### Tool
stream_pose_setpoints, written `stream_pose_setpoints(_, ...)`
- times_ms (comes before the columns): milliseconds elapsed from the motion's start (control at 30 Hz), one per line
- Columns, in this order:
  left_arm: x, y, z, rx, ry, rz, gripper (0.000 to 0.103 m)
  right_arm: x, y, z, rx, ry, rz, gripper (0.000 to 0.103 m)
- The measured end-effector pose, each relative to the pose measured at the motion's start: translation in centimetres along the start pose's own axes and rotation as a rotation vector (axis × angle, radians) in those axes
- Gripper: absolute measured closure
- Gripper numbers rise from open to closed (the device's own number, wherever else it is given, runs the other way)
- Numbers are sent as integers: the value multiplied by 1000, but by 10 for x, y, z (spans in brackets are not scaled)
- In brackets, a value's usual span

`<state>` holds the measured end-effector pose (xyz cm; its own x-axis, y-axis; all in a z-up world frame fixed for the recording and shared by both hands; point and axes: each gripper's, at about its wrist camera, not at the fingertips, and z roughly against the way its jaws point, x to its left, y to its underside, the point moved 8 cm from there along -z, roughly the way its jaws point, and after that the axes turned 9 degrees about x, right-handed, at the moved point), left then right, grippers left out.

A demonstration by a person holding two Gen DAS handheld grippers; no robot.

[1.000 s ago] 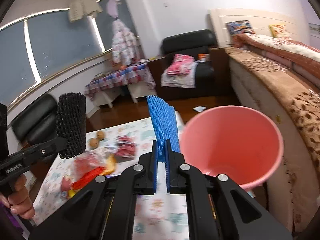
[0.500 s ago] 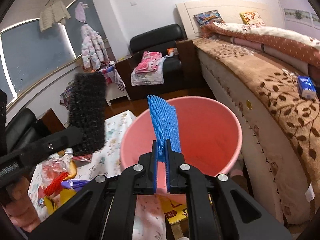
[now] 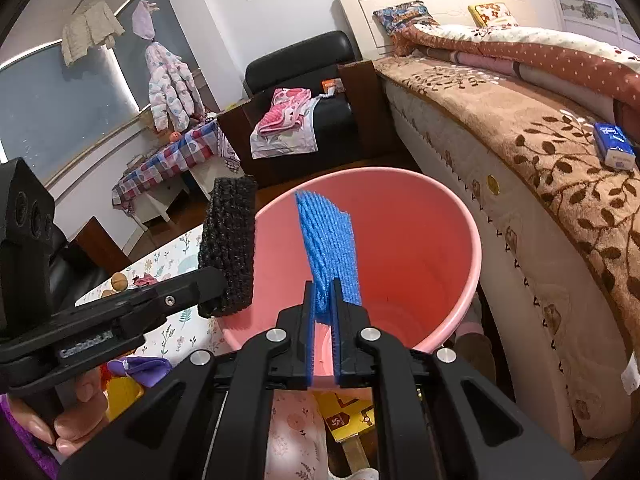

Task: Collect trash
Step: 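Open both tools to drop the sleeve and net into the bucket, then move both tools back over the table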

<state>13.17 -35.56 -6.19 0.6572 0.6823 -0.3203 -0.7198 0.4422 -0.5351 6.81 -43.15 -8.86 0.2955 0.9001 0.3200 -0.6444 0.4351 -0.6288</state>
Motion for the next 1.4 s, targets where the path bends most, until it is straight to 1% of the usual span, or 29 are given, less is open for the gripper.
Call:
stream_pose_setpoints(33, 3, 0, 3, -8, -1, 5, 71, 1, 0, 0, 4, -1, -4, 95)
stream_pose_setpoints(67, 2, 0, 6, -12, 0, 5, 69, 1, 1, -1, 6, -4, -6, 92)
stream_pose_setpoints(100, 3, 0, 9, -16, 2, 6, 67, 1, 1, -1, 9, -5, -10, 85)
stream_pose_setpoints(133, 4, 0, 12, -19, 1, 7, 67, 2, 2, -1, 9, -3, -12, 81)
stream_pose_setpoints(167, 5, 0, 16, -25, 0, 9, 67, 2, 2, 0, 7, -4, -14, 74)
stream_pose_setpoints(200, 5, 0, 21, -32, 0, 8, 67, 3, 2, 2, 4, -3, -13, 71)
stream_pose_setpoints(300, 9, -1, 41, -67, -9, 4, 66, 7, 3, 7, -4, 12, 3, 69)
stream_pose_setpoints(400, 11, -1, 61, -100, -23, 4, 62, 11, 1, 15, -24, 21, 16, 69)
stream_pose_setpoints(500, 18, 1, 84, -138, -56, 1, 58, 21, -2, 25, -54, 14, 28, 69)
stream_pose_setpoints(600, 30, 3, 112, -181, -98, 5, 57, 36, -5, 34, -87, 11, 61, 69)
stream_pose_setpoints(700, 49, 6, 143, -228, -161, 14, 56, 54, -8, 41, -103, -17, 87, 69)
stream_pose_setpoints(867, 94, 18, 197, -291, -265, 79, 56, 86, -6, 44, -100, -60, 161, 69)
stream_pose_setpoints(967, 124, 31, 224, -311, -319, 138, 56, 111, 0, 43, -93, -109, 226, 69)
stream_pose_setpoints(1033, 145, 42, 245, -324, -360, 174, 56, 129, 7, 40, -73, -143, 271, 69)
stream_pose_setpoints(1133, 171, 61, 267, -328, -411, 210, 56, 148, 15, 36, -56, -159, 313, 69)
stream_pose_setpoints(1267, 193, 87, 285, -313, -469, 245, 56, 166, 26, 31, -31, -178, 344, 69)
stream_pose_setpoints(1333, 206, 103, 291, -296, -488, 269, 56, 168, 29, 26, -11, -174, 345, 69)
stream_pose_setpoints(1400, 215, 115, 292, -282, -491, 297, 56, 169, 31, 21, 6, -172, 331, 69)
